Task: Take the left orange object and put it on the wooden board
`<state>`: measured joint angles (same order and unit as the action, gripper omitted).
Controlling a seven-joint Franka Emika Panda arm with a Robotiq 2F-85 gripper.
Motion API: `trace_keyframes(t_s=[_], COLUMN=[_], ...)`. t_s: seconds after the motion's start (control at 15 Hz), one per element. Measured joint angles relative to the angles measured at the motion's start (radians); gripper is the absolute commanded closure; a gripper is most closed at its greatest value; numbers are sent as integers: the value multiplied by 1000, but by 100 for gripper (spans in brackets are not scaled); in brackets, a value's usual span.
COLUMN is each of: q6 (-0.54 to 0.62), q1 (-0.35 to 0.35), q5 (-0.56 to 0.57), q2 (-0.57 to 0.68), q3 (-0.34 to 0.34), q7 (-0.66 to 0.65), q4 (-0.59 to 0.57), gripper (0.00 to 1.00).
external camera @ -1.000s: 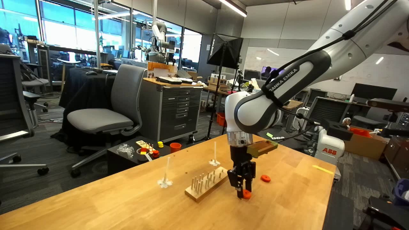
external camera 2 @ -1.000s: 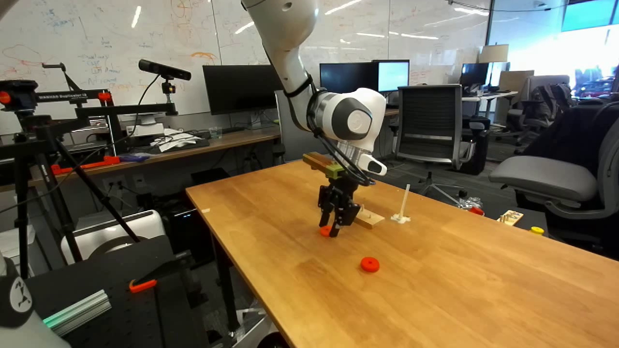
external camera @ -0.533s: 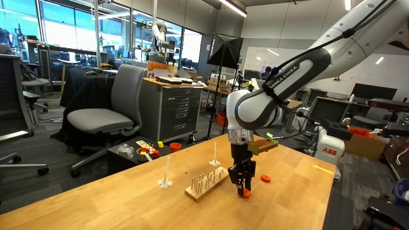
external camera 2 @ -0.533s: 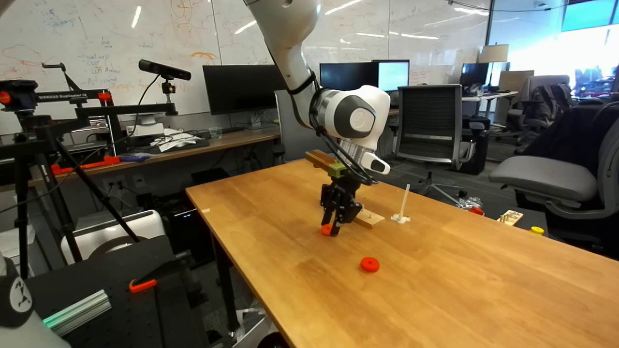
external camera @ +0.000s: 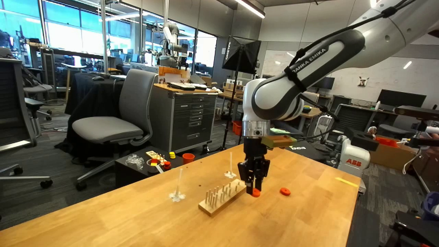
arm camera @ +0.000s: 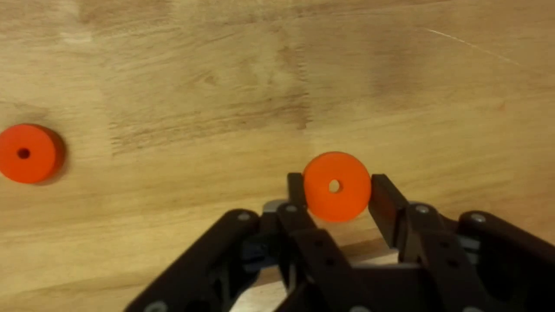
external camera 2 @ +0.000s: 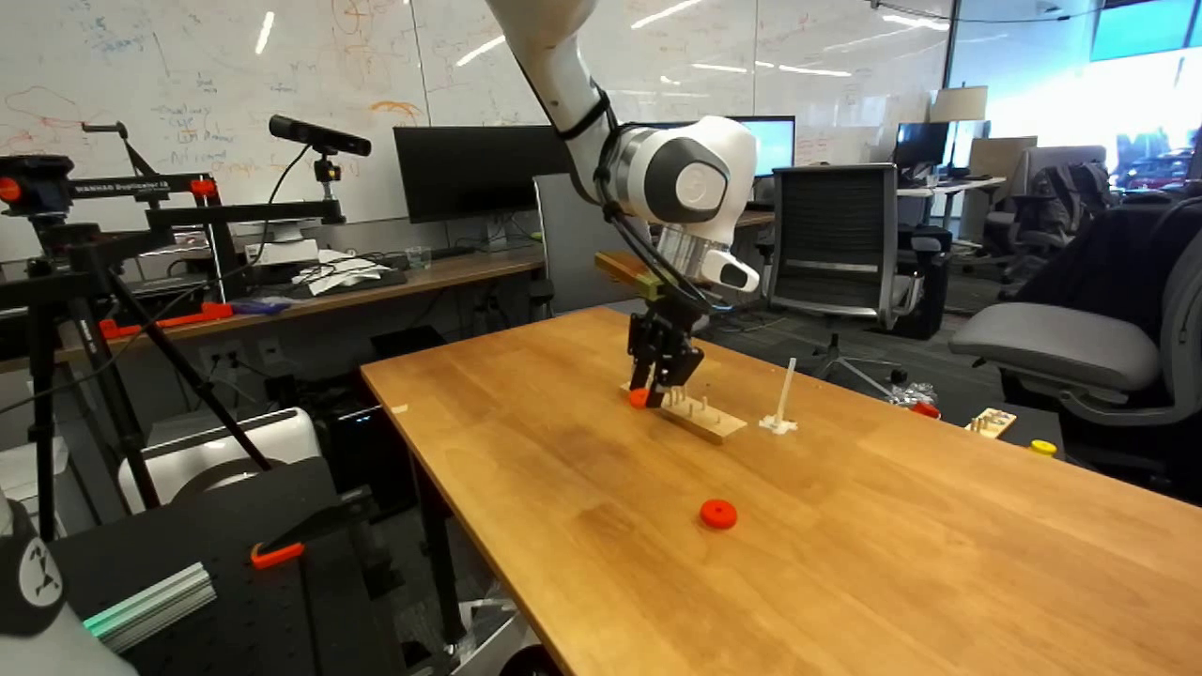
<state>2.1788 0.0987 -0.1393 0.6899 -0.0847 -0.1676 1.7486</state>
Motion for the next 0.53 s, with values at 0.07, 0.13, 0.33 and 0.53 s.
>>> trace_keyframes(t_s=[0.07,0.13,0.33,0.53], q6=[0,-1,-24,-77], q1=[3,6,13,16], q5=[-6,-11,-23,-26], q2=[-9,-15,-15,-1], q3=[0,0,0,1], q7=[-12,-28,-82,-139], q4=[-5,-15,-65,-135], gripper=[83,83,83,83])
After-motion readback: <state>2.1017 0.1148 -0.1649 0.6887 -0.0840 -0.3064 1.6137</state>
